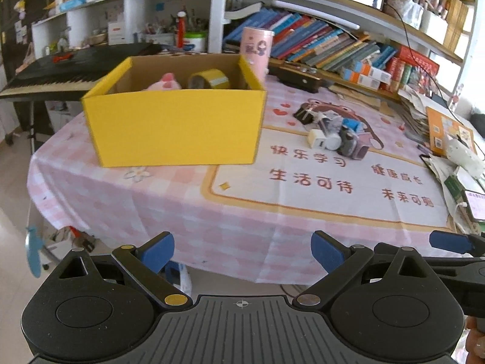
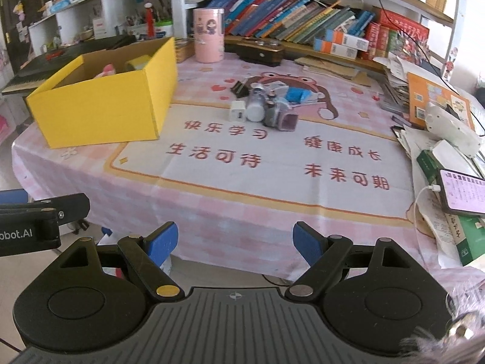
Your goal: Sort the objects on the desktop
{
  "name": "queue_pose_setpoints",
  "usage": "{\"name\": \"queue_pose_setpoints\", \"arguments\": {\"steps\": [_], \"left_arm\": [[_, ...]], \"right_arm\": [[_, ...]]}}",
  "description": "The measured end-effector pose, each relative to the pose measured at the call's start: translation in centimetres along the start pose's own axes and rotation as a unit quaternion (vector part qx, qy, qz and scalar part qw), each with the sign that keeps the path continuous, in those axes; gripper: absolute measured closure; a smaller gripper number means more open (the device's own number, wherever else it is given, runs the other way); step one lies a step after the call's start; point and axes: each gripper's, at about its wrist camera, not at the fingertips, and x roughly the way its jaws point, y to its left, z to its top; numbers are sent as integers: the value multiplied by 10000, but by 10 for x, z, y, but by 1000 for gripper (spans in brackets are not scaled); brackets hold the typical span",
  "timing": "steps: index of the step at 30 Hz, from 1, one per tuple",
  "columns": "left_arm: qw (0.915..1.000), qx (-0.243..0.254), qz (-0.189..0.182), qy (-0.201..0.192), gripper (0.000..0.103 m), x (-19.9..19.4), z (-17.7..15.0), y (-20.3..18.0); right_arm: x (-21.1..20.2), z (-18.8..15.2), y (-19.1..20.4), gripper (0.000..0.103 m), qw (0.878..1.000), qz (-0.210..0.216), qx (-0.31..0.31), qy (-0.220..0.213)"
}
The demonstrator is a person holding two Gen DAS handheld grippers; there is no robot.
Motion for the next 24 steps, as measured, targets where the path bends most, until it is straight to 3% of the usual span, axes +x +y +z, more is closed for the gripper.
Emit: {"name": "queue_pose_setpoints", "arguments": {"steps": [7,24], "left_arm": [[9998,190,-89,28,4,16,16,-29],[9996,140,-108,215,4,65,47,-82]], "right_arm": [[15,15,-29,21,9999,-49,129,53],[53,52,-84,21,9998,-16,28,185]]}}
